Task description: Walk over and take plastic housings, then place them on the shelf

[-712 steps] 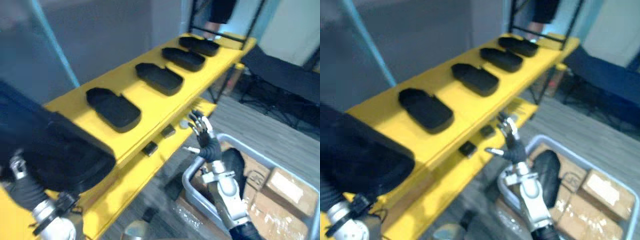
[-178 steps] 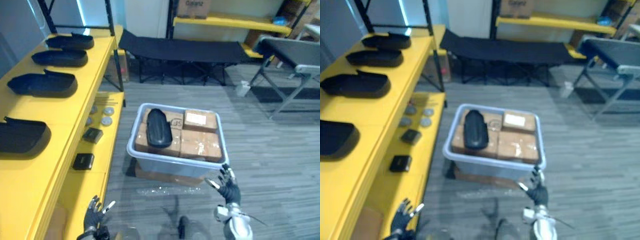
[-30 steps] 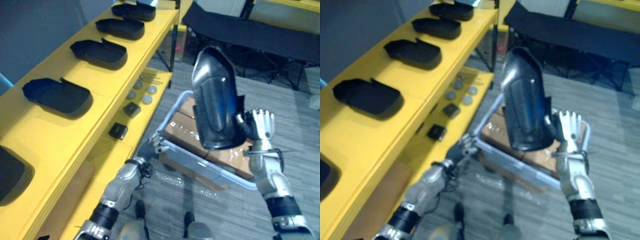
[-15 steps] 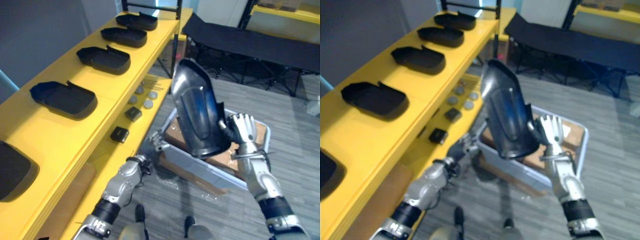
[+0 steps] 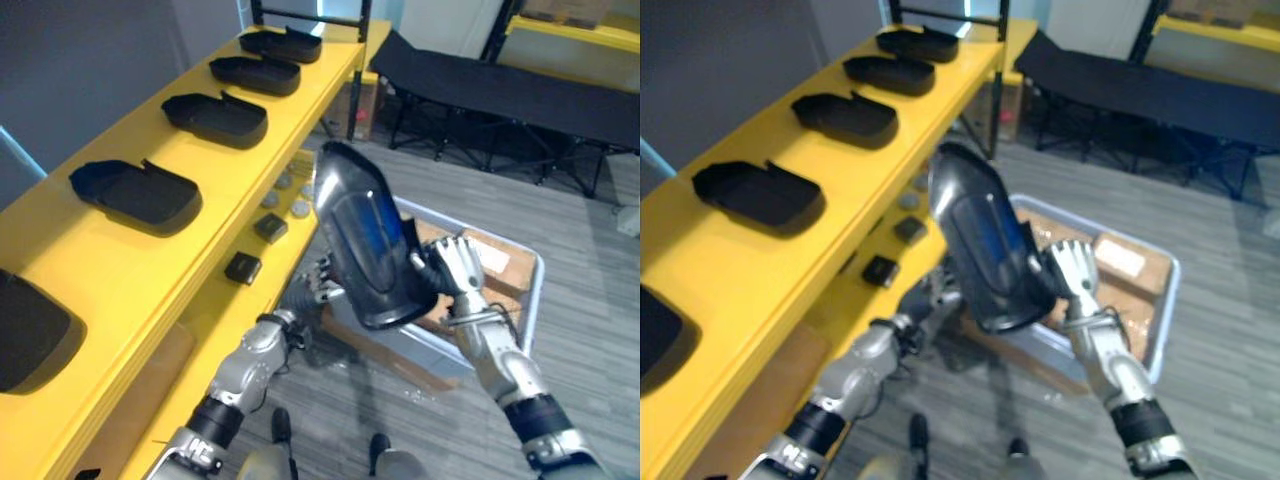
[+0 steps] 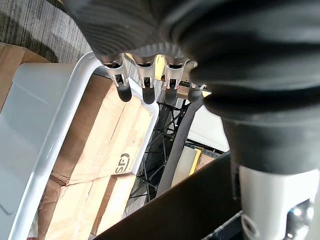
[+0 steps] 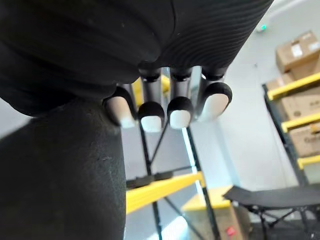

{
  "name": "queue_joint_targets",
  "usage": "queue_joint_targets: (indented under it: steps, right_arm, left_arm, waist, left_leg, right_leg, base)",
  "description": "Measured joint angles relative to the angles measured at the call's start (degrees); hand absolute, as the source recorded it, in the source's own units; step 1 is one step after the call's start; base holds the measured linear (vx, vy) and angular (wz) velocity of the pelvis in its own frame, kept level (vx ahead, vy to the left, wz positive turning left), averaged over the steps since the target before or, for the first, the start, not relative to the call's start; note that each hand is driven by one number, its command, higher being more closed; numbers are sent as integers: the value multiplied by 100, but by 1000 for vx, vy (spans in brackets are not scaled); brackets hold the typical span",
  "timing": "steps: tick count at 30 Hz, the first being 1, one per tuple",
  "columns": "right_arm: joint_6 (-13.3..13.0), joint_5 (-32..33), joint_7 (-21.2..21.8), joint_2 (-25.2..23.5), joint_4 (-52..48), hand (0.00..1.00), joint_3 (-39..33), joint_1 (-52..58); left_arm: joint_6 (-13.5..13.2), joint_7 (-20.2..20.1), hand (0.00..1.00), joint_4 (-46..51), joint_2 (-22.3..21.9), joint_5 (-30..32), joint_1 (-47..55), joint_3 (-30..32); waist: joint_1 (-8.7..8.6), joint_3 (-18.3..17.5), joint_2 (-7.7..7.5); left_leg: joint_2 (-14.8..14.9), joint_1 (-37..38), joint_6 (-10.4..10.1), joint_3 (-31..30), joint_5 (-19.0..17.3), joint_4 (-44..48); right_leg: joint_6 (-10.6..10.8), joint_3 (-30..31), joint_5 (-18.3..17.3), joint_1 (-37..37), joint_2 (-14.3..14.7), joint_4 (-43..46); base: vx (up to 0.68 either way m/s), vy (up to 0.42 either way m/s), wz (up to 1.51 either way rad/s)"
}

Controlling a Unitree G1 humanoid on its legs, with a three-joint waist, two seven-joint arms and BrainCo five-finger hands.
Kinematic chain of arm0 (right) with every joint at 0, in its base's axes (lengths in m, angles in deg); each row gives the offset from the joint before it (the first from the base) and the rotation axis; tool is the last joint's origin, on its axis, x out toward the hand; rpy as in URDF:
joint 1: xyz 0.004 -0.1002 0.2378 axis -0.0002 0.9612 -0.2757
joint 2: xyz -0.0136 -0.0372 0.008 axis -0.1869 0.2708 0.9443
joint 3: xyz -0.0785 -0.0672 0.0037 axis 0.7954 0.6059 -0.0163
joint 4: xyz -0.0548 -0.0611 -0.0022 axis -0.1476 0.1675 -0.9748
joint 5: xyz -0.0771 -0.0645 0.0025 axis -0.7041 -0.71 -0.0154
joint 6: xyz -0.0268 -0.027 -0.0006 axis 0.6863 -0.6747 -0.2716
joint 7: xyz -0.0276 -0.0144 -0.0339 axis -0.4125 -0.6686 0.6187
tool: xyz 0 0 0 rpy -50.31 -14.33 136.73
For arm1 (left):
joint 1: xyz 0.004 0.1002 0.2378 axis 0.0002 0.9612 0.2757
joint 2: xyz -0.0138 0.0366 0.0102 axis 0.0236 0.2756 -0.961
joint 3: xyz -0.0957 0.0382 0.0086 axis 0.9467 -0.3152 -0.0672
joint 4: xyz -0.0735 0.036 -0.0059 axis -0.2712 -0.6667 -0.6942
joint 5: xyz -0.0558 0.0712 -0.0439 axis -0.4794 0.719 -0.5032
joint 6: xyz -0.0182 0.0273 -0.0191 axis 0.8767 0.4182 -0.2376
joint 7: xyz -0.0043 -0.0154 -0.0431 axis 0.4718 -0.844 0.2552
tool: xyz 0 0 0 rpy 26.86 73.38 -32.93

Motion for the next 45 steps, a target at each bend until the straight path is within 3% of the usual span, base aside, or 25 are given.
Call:
queue_joint_targets:
  steps: [12,13,26,32,45]
  right_arm:
    - [16,322,103,-109,5,100,427,8]
    - [33,343,103,-109,6,100,485,11]
    - [213,595,91,-120,17,100,693,232]
    - [225,593,91,-189,17,100,821,251]
    - [230,607,-3,-191,10,100,796,376]
  left_arm:
    - [-309,0,0,208,-29,-76,61,-43]
    - [-328,5,100,272,-29,-76,85,-46]
    - [-445,296,100,382,21,-196,281,-151]
    - [-357,339,100,381,190,10,387,-165]
    - [-244,338,100,382,189,341,408,-218]
  waist:
    - [105,0,0]
    - [106,0,0]
    - [126,-21,-36]
    - [127,-104,-171]
    - [124,-109,-170]
  left_leg:
    - [-12,1,-3,-18,-1,0]
    - [-10,2,-3,-19,-1,0]
    - [0,11,-2,-28,1,0]
    - [-6,18,-3,-29,1,1]
    - [6,108,0,-16,-34,-1]
  right_leg:
    - [-16,-18,-11,17,-10,-3]
    - [-16,-20,-12,18,-9,-6]
    - [-9,-96,-6,82,-7,-80]
    - [-11,-93,-7,97,-8,-88]
    - [-19,-27,-13,167,-8,-96]
  base:
    - [0,0,0]
    - [0,0,0]
    - [1,0,1]
    - [0,0,0]
    - [0,3,-1]
